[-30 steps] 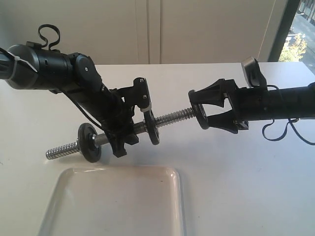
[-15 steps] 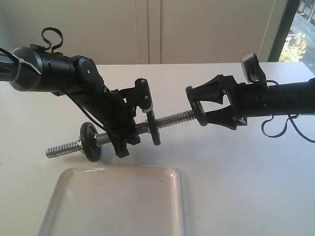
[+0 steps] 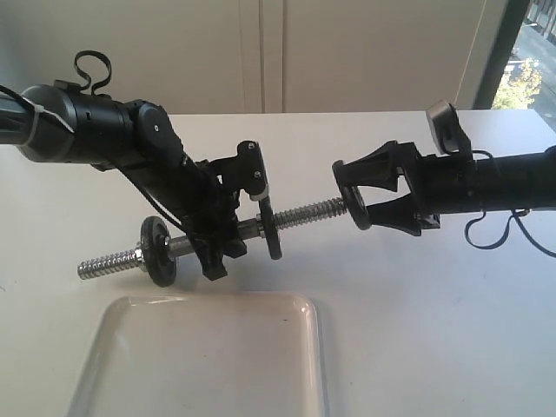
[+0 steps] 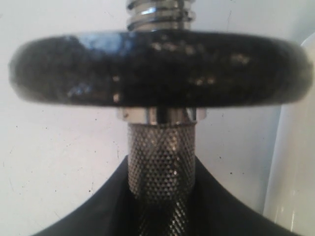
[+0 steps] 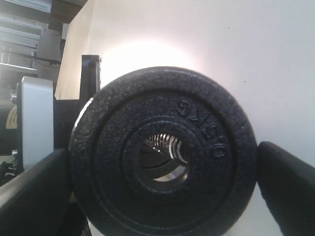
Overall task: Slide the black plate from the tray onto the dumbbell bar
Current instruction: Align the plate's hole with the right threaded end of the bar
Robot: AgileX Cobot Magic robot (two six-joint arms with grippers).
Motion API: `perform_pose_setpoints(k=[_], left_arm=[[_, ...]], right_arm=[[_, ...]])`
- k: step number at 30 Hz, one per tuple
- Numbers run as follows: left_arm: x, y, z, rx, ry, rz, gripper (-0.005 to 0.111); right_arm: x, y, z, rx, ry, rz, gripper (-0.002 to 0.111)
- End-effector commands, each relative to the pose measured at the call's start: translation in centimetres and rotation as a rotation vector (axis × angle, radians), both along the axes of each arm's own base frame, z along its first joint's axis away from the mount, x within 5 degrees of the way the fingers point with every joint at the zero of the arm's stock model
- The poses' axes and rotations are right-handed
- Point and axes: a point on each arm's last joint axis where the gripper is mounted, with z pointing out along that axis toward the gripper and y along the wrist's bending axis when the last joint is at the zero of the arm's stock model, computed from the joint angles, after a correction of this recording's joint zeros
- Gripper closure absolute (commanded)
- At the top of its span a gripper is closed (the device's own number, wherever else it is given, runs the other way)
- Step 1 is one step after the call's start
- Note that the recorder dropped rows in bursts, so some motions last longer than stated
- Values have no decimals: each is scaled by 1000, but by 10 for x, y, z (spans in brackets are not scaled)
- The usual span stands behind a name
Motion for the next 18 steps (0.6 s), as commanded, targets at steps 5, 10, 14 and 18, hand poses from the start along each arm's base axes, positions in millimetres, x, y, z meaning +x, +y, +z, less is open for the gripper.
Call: perform_pose_setpoints(k=[5,10,14,18], left_arm=[[3,-5,29,-102,-59,52,107],[3,-5,29,-102,-59,52,107],[3,-5,29,-102,-59,52,107],[2,-5,34,-118,-69,60,107]], right_arm=[[1,-7,11,64,-32,-6,108],[0,-7,10,63,-32,-4,108],[1,-6,7,64,-22,-3,108],[2,-6,0,69,-1,-5,108]])
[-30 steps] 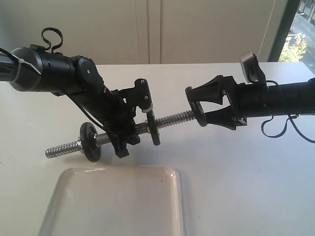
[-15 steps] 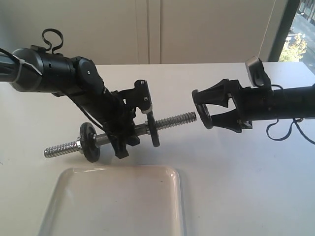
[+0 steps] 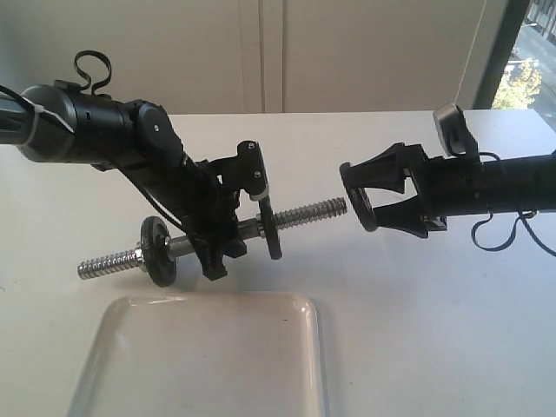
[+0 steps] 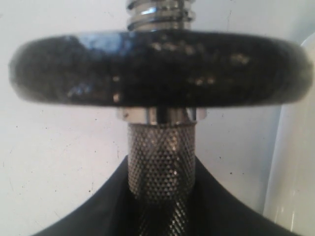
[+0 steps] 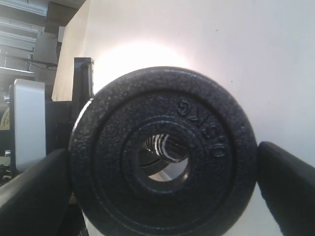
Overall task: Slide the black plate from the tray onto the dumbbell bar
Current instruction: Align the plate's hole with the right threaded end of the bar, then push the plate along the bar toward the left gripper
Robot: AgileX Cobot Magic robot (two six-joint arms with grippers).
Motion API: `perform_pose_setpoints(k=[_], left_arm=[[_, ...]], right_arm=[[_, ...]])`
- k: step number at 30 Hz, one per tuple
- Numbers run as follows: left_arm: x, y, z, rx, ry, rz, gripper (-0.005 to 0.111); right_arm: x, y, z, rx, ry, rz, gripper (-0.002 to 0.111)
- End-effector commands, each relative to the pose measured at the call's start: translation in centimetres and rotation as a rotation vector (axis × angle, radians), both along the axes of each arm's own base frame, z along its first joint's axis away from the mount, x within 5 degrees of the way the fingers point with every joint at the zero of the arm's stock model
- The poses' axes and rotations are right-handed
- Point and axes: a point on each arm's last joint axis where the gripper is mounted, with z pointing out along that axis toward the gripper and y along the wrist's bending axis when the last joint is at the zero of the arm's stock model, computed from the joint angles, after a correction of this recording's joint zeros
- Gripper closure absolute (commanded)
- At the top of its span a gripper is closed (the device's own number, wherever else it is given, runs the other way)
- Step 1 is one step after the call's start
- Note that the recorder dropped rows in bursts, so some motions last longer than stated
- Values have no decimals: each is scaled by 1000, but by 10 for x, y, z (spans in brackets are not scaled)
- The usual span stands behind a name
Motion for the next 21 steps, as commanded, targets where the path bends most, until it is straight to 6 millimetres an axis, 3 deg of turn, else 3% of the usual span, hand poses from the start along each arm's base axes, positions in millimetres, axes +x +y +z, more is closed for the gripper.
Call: perform_pose_setpoints(k=[1,14,21], left_arm=[[2,-5,35,-121,-72,62,107],[2,-5,36,-124,-76,59,107],[2,-5,37,-125,-78,59,107]], right_arm=[[1,2,5,79,-13,1,108],[3,14,6,107,-17,0,108],[3,17,-10,111,31,4,108]])
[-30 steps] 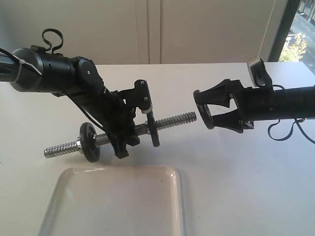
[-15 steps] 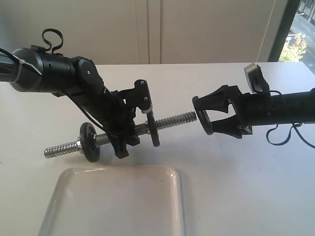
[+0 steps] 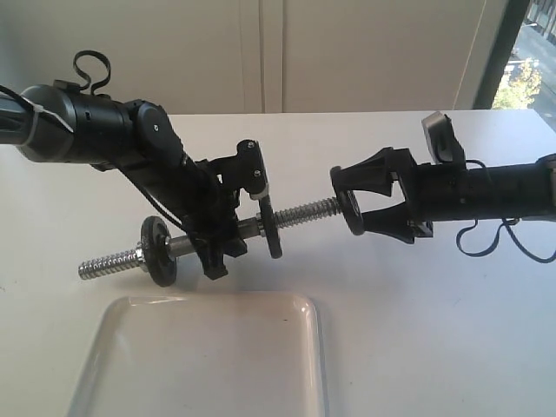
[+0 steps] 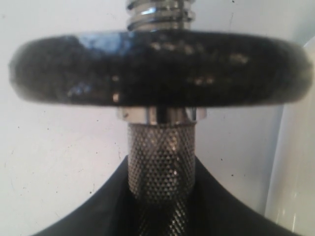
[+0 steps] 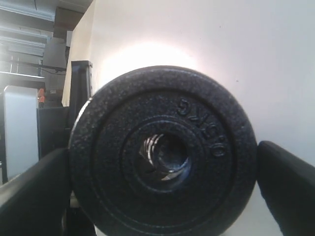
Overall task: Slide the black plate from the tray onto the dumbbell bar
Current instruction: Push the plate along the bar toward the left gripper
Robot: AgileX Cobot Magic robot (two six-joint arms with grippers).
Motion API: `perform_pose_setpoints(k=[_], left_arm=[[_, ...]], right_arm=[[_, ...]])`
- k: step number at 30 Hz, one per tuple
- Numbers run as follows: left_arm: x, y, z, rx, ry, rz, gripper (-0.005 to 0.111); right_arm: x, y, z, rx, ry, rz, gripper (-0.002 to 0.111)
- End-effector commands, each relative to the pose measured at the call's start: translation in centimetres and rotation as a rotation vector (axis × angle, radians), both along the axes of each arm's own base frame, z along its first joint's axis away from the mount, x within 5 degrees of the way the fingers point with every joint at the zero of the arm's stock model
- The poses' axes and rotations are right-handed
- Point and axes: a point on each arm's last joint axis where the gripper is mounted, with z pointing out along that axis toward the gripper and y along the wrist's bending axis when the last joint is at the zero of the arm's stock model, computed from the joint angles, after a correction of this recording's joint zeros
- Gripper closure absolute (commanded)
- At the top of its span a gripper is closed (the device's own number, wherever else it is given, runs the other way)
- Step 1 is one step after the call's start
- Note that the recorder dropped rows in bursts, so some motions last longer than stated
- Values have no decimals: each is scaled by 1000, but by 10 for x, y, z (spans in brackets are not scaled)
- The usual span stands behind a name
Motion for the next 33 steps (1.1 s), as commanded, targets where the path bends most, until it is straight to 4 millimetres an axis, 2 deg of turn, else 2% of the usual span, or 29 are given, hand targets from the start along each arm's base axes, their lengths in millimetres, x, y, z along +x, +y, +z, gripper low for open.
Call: perform_pose_setpoints(k=[1,12,18,33], left_arm=[[2,-4,37,-119,-77,56,107],[3,-5,38,-133,-91,70,107],[1,-4,56,-176,-133,78,107],[-1,-7,58,-204,-130,41,107]], right_arm=[[1,4,-1,72,2,11,108],[2,4,-2,80,-10,-1,108],[4,4,0,98,-12,-27,108],[2,35,3,141,-10,3,108]])
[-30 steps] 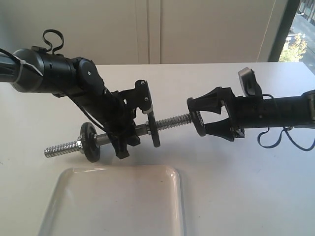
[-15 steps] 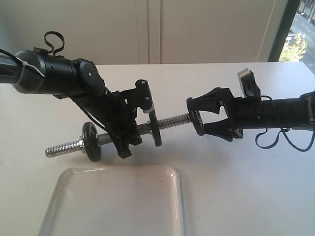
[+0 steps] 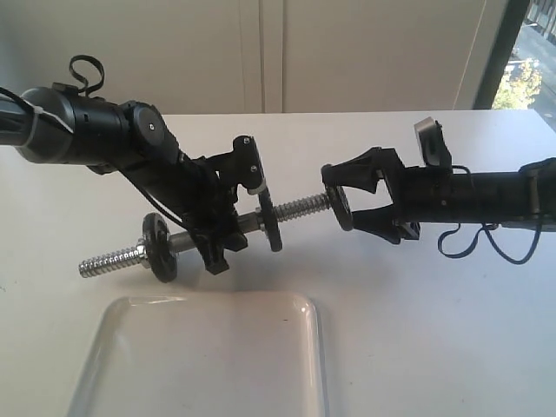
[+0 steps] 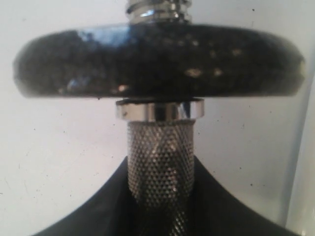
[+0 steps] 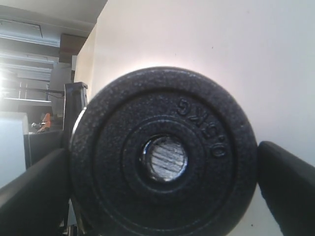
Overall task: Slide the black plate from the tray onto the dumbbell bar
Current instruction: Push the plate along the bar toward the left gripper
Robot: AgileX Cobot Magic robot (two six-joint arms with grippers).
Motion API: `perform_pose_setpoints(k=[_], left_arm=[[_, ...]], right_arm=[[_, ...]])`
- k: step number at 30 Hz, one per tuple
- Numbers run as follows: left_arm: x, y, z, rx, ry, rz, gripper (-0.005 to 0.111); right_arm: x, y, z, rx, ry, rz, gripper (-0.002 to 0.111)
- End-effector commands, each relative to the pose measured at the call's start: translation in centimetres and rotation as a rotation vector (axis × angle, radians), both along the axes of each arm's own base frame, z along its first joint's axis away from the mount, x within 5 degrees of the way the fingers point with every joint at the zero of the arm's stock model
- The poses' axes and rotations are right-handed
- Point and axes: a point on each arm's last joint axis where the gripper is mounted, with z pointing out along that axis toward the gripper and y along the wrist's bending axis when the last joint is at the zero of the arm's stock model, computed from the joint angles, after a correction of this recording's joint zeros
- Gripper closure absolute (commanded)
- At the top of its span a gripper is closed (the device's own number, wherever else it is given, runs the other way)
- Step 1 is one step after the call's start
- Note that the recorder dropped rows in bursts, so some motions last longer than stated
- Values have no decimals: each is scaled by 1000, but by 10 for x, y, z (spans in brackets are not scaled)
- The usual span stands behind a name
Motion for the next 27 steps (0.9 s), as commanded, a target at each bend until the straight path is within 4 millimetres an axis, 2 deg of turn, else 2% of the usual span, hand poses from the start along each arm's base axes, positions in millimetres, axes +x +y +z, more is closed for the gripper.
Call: perform_pose_setpoints(k=[1,10,17,27], left_arm=[[-7,-7,59,-157,-113,27,107],[-7,-7,60,-159,-120,15,107],[-7,-8,60,-162,-126,9,107],[-7,-8,60,-171,-123,15,107]], right_arm=[[-5,19,14,104,-39,73,108],[-7,28,15,120,-9,81,108],[-12,43,16,125,7,118,108],[-13,46,16,129,19,124,108]])
